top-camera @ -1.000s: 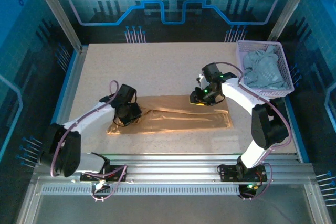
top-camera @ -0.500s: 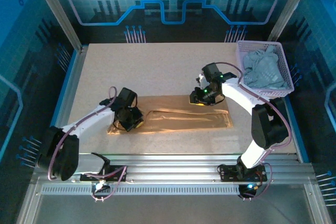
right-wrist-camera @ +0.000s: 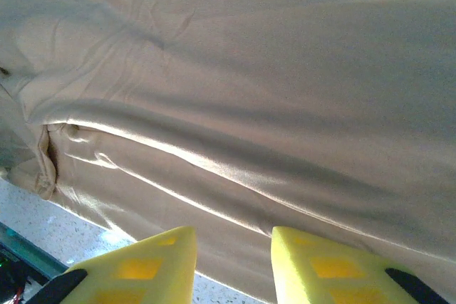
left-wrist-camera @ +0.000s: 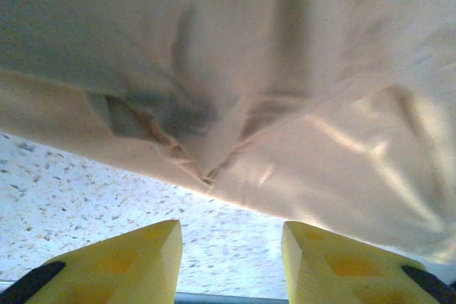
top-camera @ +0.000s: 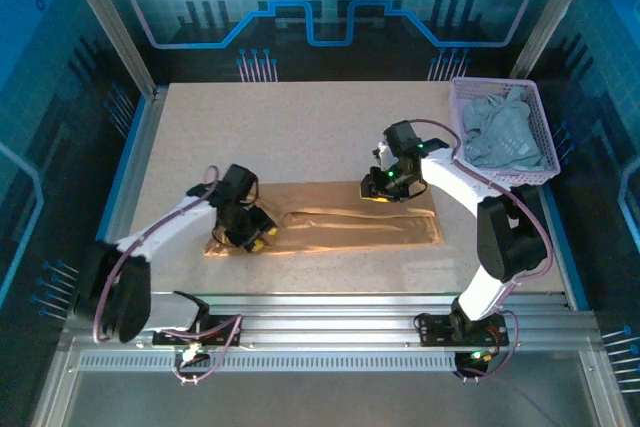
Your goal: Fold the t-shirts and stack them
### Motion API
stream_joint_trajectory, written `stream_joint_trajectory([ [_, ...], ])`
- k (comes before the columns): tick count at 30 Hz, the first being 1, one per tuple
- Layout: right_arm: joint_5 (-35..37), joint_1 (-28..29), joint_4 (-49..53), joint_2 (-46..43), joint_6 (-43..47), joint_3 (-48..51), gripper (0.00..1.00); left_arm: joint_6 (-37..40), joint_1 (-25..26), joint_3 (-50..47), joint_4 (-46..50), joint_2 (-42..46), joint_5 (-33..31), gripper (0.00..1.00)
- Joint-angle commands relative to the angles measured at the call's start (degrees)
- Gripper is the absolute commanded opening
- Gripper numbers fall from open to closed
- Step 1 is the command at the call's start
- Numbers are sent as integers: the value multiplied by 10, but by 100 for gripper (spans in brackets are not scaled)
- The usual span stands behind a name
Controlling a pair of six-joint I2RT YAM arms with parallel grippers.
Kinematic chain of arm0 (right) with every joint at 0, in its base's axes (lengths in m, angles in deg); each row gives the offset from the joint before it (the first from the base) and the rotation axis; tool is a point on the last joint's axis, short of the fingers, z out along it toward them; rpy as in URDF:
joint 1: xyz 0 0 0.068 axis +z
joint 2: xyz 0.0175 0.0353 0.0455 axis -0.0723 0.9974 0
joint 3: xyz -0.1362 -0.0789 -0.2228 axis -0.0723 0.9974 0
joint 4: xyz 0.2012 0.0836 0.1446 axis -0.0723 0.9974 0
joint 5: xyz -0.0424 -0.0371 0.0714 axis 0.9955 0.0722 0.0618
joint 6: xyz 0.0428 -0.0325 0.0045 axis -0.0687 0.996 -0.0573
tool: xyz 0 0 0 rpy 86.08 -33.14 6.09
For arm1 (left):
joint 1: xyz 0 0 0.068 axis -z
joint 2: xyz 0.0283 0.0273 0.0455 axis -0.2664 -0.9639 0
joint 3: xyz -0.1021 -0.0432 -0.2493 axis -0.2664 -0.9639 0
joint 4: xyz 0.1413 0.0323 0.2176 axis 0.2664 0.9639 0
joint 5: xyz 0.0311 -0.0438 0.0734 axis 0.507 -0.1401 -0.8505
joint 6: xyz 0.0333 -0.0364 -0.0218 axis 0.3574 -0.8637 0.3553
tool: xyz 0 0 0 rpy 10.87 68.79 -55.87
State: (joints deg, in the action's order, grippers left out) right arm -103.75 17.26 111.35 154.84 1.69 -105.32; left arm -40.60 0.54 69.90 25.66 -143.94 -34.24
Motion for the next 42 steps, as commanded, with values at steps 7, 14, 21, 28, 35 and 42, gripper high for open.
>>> stream_joint_trajectory([
  [7,-44,73,-10,56,-3,-67,33,49,-143,42,45,-53,-47,30],
  [14,-34,101,13,117,-10,-116,31,76,-151,31,47,-123,-95,23],
  [21,-15,63,46,153,-20,-114,29,135,-175,-14,79,-114,-144,20],
  [28,-6,41,51,140,-20,-116,29,153,-189,18,114,-112,-183,16],
  [35,-11,40,41,123,-14,-108,29,87,-169,47,65,-22,-104,23],
  [42,-13,40,41,129,-15,-108,28,15,-90,35,-36,-121,-21,17],
])
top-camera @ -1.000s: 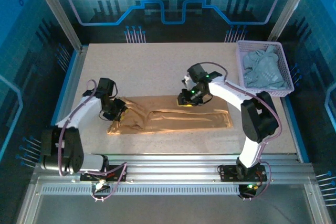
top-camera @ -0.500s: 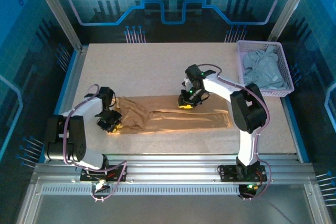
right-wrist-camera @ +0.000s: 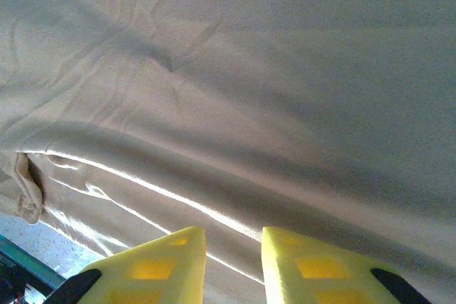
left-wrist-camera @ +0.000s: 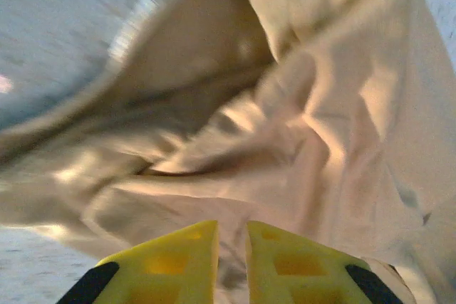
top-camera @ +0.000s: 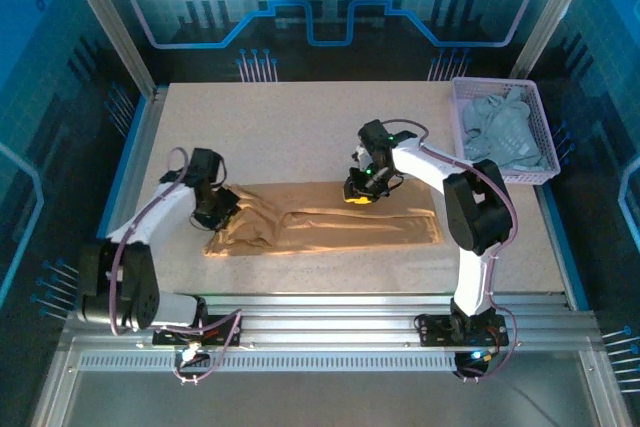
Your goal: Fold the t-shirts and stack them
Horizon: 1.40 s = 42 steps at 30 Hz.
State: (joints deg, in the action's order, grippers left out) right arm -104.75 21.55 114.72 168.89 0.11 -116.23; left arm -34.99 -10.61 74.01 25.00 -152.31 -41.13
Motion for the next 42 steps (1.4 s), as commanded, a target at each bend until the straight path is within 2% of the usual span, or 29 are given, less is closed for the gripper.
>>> stream_joint_trajectory([
  [1,-2,-3,8,-11,1,-1,28,-38,23,-6,-18,-50,41,16],
  [4,-1,-4,9,-14,3,1,28,-3,16,-17,15,-74,1,16],
  [11,3,-5,8,-23,1,16,28,52,-11,-60,29,-86,-31,17],
  [16,11,-9,13,-19,1,13,28,68,-13,-35,42,-76,-56,21],
  [18,15,-14,15,-18,2,12,29,65,-11,-22,52,-54,-66,26],
  [21,24,-35,20,-21,6,12,29,43,-8,6,90,-21,-86,28],
  [25,34,-71,31,-25,20,12,29,-16,-1,42,74,-15,-54,29],
  [29,50,-102,49,-15,34,19,28,-60,15,82,42,-84,-35,29],
  [33,71,-132,69,4,32,32,28,-60,11,137,31,-190,-45,29],
  [39,122,-161,122,28,7,38,26,16,-8,309,58,-360,-47,29],
  [42,137,-170,133,17,-23,61,26,52,-5,438,58,-451,-4,29],
])
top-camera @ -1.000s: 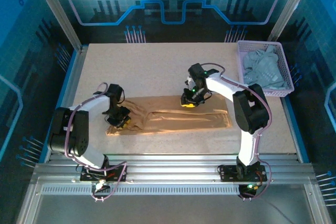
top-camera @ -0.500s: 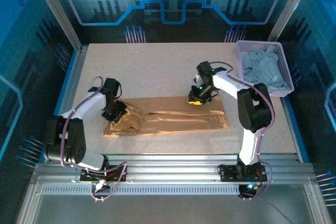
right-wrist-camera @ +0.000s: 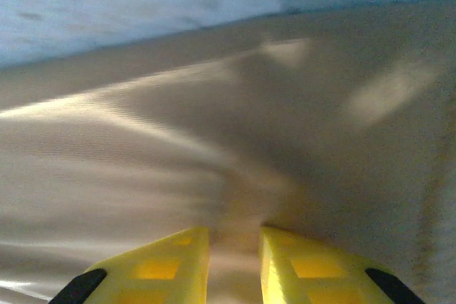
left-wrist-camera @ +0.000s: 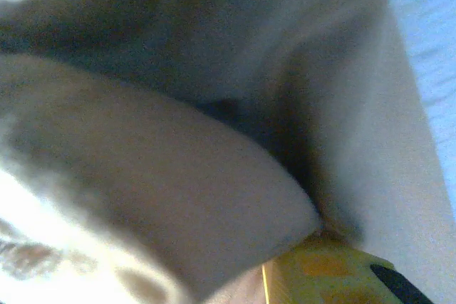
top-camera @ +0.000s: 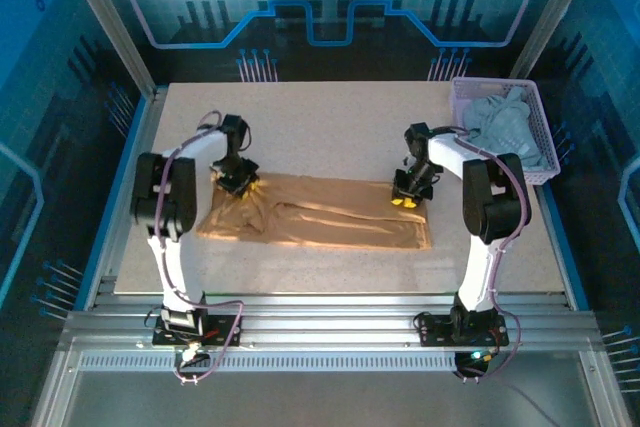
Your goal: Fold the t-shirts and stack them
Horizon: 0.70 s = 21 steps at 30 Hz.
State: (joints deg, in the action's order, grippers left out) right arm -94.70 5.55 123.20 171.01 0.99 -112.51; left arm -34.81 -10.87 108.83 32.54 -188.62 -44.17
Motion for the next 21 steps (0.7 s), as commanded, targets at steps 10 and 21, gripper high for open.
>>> stream_joint_trajectory([
  [10,-63,135,16,-65,-142,143,26,-53,64,579,-161,-393,188,29],
  [21,-76,240,-20,-70,-129,17,31,-129,79,593,-370,-345,202,42],
])
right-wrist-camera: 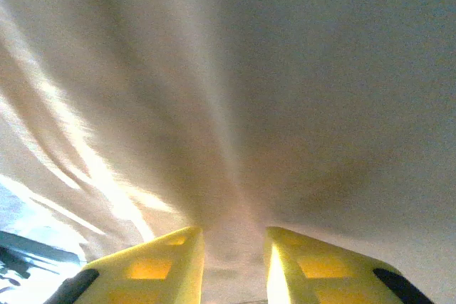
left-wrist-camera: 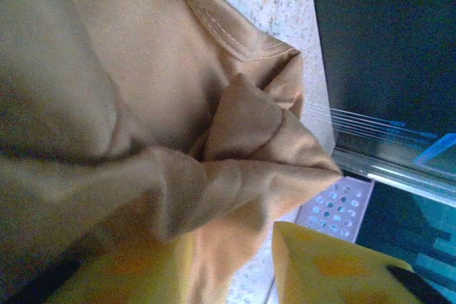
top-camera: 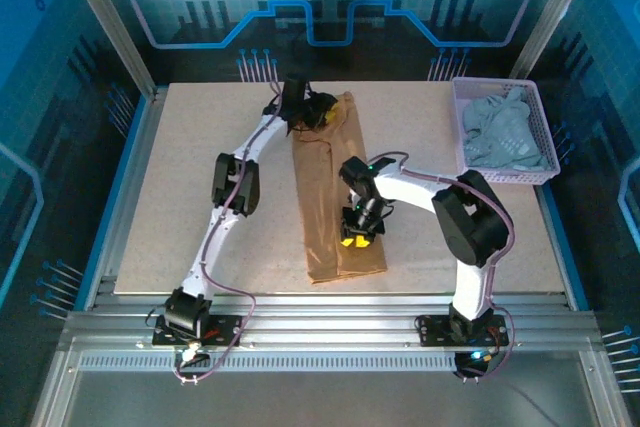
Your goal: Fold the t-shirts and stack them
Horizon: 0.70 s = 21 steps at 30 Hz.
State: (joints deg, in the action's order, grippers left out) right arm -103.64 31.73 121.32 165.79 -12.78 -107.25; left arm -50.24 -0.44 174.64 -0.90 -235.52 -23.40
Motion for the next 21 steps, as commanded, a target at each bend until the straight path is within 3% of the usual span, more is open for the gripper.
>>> stream_joint_trajectory([
  [1,16,-28,-2,-24,15,-41,31,41,-29,-115,-41,168,-20,45],
  [3,23,-47,-9,-45,30,-48,32,63,-39,-205,-42,253,-40,47],
  [6,19,-80,-16,-76,56,-48,35,99,-44,-320,46,365,-45,44],
  [10,44,-124,43,-103,86,-35,37,135,-23,-549,168,502,30,33],
  [13,17,-150,67,-123,95,4,38,177,12,-745,243,601,76,27],
  [17,-39,-143,80,-118,104,60,43,172,79,-964,248,711,152,35],
  [21,-70,-137,32,-124,82,132,45,124,152,-1044,186,742,187,44],
])
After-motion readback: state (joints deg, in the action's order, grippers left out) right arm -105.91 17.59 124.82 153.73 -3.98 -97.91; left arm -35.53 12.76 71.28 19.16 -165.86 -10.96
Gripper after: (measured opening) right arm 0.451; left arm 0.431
